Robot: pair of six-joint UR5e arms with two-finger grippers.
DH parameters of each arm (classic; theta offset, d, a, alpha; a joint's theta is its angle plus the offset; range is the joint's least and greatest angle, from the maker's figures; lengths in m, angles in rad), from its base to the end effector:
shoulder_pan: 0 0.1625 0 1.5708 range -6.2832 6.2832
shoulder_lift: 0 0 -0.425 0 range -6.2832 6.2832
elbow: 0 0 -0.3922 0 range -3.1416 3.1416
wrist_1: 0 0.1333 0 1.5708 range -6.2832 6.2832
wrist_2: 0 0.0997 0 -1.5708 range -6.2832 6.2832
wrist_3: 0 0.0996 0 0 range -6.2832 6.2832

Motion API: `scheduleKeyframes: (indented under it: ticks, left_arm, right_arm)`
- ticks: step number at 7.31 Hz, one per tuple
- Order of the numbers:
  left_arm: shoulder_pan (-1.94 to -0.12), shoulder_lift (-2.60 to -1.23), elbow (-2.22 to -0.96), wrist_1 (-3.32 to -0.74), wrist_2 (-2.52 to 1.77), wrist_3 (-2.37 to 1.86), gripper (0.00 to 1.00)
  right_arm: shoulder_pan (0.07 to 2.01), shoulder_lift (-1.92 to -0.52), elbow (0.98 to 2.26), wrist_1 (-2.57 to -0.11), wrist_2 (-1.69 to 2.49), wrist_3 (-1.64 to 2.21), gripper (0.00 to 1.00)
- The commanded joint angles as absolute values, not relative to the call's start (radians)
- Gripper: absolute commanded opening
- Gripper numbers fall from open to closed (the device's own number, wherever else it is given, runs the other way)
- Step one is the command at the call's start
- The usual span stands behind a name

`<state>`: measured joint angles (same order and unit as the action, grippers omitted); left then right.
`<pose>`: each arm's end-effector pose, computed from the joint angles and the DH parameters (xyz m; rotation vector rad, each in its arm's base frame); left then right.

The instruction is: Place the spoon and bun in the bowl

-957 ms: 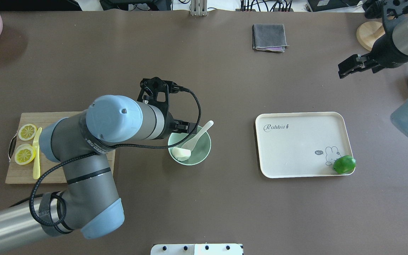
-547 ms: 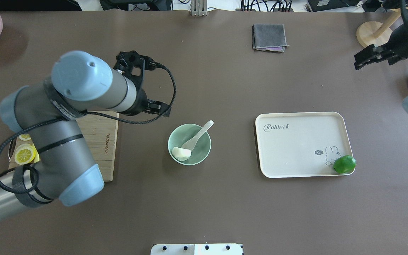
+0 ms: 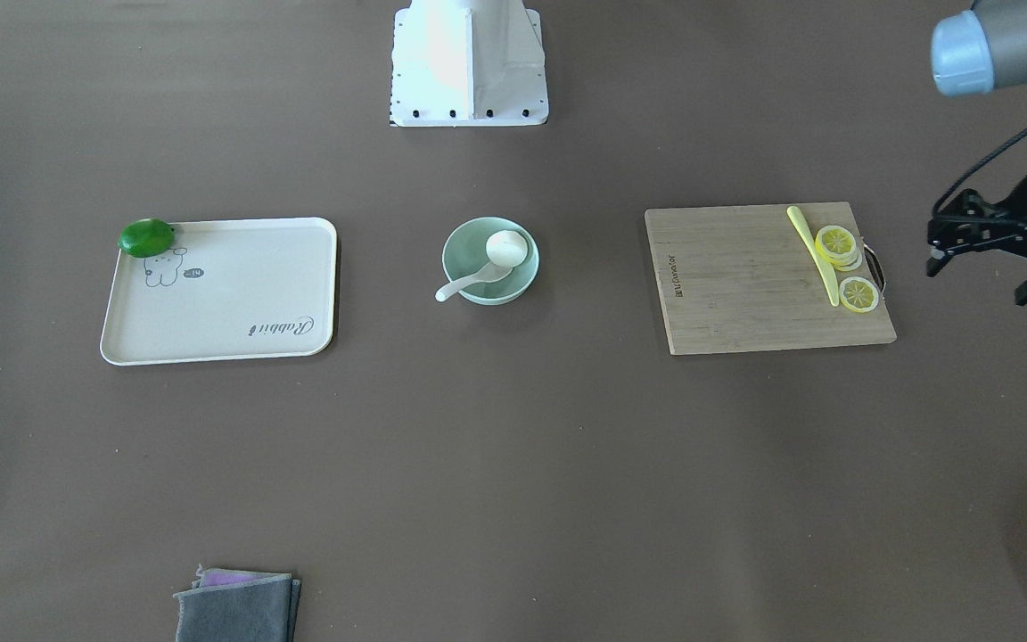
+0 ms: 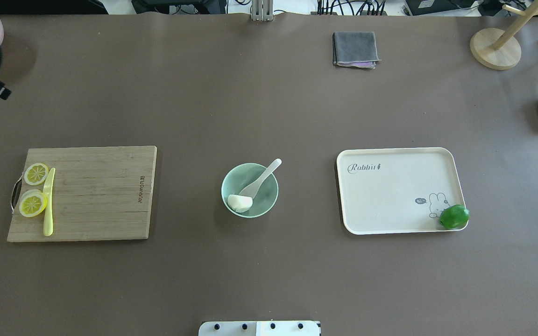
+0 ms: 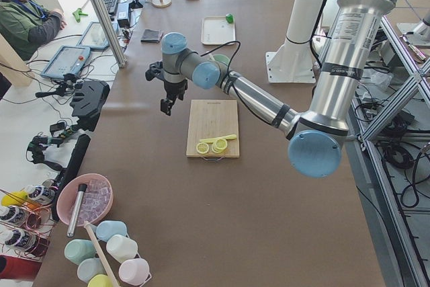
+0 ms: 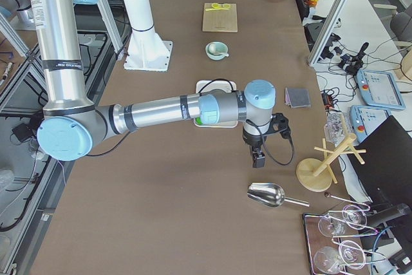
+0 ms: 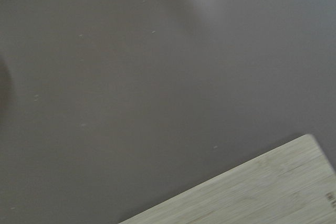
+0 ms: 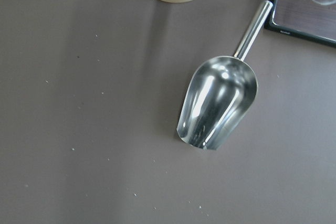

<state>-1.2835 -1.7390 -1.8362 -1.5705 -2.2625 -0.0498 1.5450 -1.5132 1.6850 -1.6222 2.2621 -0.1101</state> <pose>0.0889 -0.5470 0.4445 0.2973 0.7447 0.3745 0.0564 -0.5207 0.5839 0.1447 -0.6858 -0.1719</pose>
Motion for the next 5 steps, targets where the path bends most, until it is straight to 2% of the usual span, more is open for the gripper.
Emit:
scheduleKeyframes:
  ticks: [1, 2, 5]
  left_arm:
    - [-1.406, -1.576, -1.764, -1.575, -2.281, 0.086, 0.98]
    - [-1.484, -1.524, -1.764, -1.598, -2.249, 0.087, 0.99]
    - [-1.529, -1.444, -1.773, -1.598, -2.250, 0.080, 0.98]
  right_arm:
    - [1.562, -1.603, 1.686, -1.621, 2.261, -0.112, 1.00]
    - [1.562, -1.612, 1.675, -1.621, 2.261, -0.109, 1.00]
    - [1.560, -1.638, 1.667, -1.621, 2.347, -0.110, 1.00]
